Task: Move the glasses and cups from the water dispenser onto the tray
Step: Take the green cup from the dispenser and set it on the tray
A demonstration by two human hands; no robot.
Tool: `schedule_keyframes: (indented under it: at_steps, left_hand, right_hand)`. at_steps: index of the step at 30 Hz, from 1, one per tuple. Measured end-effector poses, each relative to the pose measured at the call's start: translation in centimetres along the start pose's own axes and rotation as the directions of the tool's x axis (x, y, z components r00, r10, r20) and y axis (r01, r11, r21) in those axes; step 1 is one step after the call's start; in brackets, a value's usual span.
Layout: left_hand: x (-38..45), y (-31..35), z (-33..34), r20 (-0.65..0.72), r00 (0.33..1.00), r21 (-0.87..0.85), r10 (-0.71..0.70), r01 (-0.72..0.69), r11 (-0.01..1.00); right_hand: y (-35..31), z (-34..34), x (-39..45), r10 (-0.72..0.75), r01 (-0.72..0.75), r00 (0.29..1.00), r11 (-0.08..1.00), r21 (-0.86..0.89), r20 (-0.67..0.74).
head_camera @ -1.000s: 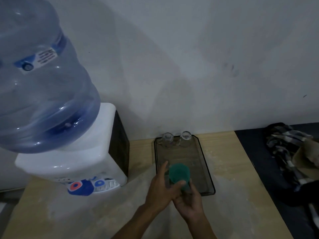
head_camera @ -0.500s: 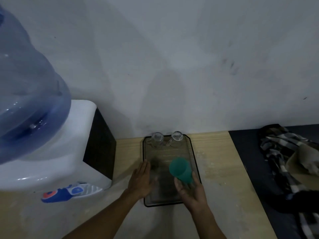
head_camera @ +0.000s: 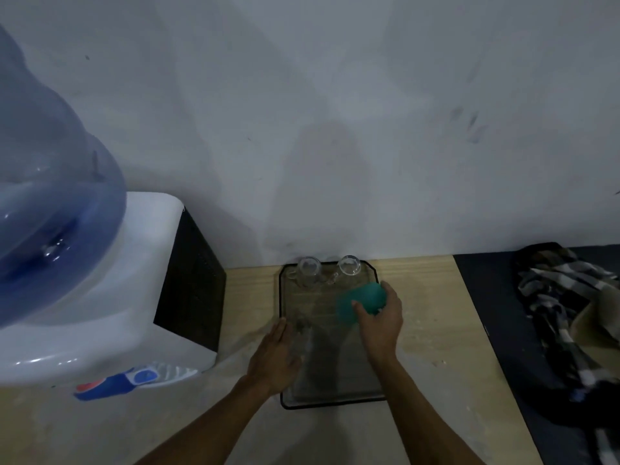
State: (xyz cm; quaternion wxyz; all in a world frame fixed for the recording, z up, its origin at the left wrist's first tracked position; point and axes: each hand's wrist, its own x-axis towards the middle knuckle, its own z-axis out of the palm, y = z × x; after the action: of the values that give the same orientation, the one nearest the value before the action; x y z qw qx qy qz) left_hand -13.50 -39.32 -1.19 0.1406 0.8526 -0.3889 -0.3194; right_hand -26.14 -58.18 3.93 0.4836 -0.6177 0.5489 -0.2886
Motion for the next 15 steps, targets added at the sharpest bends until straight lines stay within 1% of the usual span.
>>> schedule_keyframes:
  at_steps: [2, 3, 6, 8, 10, 15]
  left_hand:
    - [0.1, -0.1, 0.0, 0.005, 1.0, -0.023, -0.001, 0.001, 1.0]
    - [0.1, -0.1, 0.0, 0.006, 1.0, -0.032, -0.005, 0.005, 0.999]
    - [0.1, -0.1, 0.1, -0.005, 1.0, -0.043, -0.016, 0.016, 0.999]
    - [0.1, 0.0, 0.1, -0.008, 1.0, -0.044, -0.022, 0.022, 0.999]
    - [0.1, 0.1, 0.2, -0.006, 0.999, -0.047, -0.033, 0.032, 0.998]
    - [0.2, 0.1, 0.2, 0.002, 0.999, -0.076, -0.054, 0.054, 0.996]
  right_hand:
    - [-0.3, 0.3, 0.4, -0.093, 0.106, 0.992, 0.978, -0.177, 0.081]
    - [-0.4, 0.4, 0.6, -0.126, 0.154, 0.984, 0.959, -0.239, 0.125]
    - [0.3, 1.0, 1.2, -0.182, 0.252, 0.957, 0.909, -0.332, 0.227]
    - [1.3, 1.6, 1.7, -0.172, 0.271, 0.946, 0.885, -0.38, 0.274]
    - [2.0, 2.0, 2.2, -0.141, 0.258, 0.946, 0.87, -0.419, 0.291]
    - [2.5, 2.5, 2.6, -0.119, 0.25, 0.942, 0.87, -0.424, 0.312]
